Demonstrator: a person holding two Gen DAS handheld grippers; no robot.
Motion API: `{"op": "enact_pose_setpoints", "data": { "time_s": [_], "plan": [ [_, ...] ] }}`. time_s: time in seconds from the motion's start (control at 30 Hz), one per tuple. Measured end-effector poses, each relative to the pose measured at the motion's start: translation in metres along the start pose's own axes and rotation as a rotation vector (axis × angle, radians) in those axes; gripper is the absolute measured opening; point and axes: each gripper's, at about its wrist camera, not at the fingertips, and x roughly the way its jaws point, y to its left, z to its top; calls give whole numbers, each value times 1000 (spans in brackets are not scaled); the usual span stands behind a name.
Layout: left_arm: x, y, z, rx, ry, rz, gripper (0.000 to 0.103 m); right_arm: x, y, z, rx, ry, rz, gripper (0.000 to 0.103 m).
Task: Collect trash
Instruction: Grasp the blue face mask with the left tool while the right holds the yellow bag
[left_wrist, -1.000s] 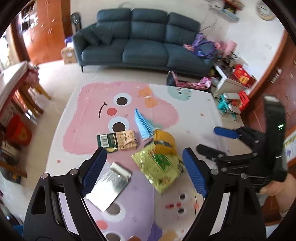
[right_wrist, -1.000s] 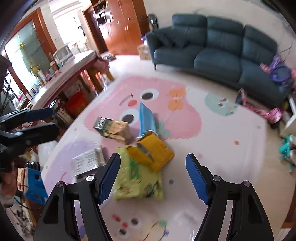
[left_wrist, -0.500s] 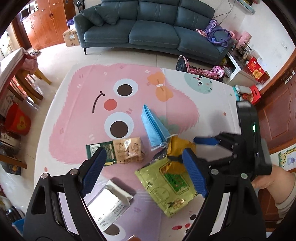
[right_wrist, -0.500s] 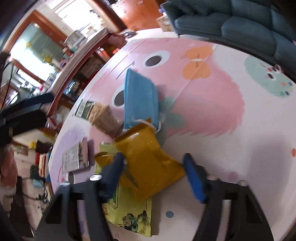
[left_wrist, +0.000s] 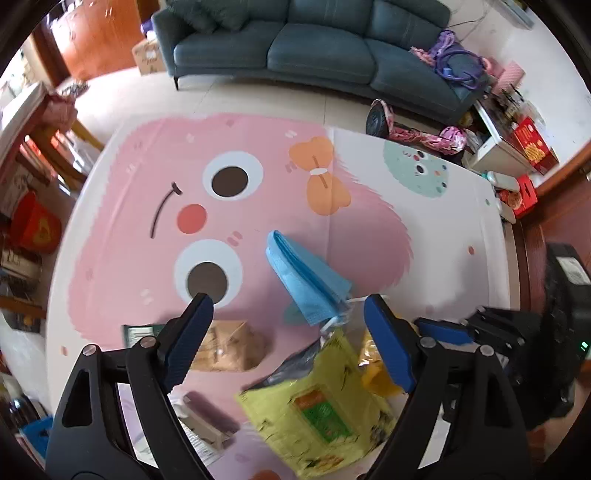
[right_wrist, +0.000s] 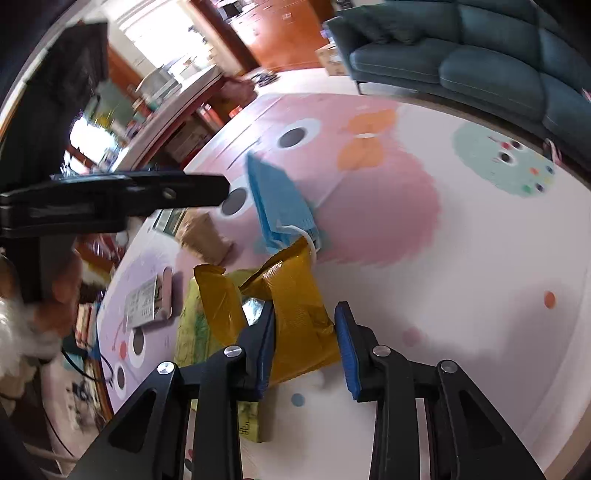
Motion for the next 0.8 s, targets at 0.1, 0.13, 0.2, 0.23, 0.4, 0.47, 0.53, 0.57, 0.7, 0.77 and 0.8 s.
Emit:
{"op": "enact_pose_setpoints", "data": {
  "time_s": [0.1,0.13,0.2,0.23,0.4,0.47,0.53,0.57,0.7,0.77,0.8],
  "plan": [
    [23,-1,9,-42,45,-1,76,-4,-7,-2,13,-17,1,31],
    [33,-2,13,-64,66,-11,76,-4,-8,-3,7,-19,-4,31],
    [43,-1,15,-99,102,-28,75,-3,-8,-6,-11,-21,-23,31],
    [51,-2,17,-122,120,-45,75,-4,-5,-9,-20,-22,-29,31],
    [77,-8,21,-189,158,-66,59,-2,-4,-18,-51,-13,-39,31],
    [88,-11,22,-209,174,-51,39,-1,-4,-21,-55,-13,-39,30],
    [96,-14,21,-232,184,-39,23,-1,-3,-24,-52,-15,-34,30],
    [98,-16,19,-245,178,-31,16,-2,-3,-25,-51,-14,-29,30],
    [95,-28,16,-247,99,-36,5,-6,2,-32,-62,-14,-20,30],
    [82,-36,16,-241,45,-37,4,-11,6,-33,-67,-23,-19,30],
    [77,-37,15,-239,29,-40,4,-14,8,-33,-69,-28,-20,30]
  ]
}}
